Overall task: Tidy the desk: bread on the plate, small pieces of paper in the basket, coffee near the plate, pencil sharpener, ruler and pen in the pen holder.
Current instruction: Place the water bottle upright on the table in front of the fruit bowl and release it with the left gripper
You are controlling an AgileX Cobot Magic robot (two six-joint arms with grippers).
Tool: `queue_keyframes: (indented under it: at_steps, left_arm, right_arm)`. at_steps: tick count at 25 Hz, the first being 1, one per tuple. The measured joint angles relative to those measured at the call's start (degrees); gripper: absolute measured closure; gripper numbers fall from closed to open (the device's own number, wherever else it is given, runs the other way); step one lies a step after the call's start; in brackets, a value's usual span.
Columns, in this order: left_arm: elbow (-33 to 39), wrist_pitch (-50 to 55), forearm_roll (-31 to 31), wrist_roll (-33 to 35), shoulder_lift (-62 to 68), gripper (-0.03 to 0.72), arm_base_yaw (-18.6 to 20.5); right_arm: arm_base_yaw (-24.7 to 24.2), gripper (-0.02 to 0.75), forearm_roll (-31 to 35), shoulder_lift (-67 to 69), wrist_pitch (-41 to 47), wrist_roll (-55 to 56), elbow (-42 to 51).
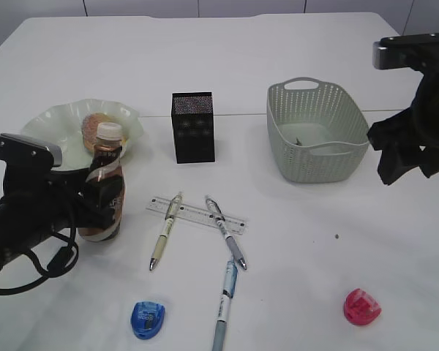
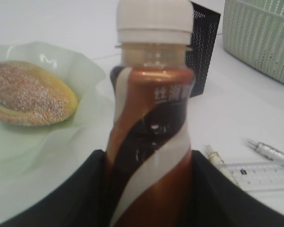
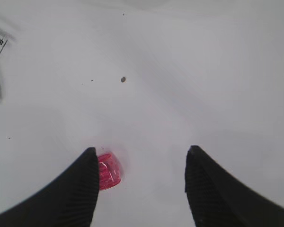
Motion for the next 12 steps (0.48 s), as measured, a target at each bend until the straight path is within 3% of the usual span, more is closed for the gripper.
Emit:
queue_keyframes:
  at_steps: [12]
  left_arm:
    - [-1.66,-8.29,-1.37,-0.24,7.06,0.318,0.00]
  right_arm:
    - [0.00,0.311,0.00,0.00,0.00,0.00,0.00]
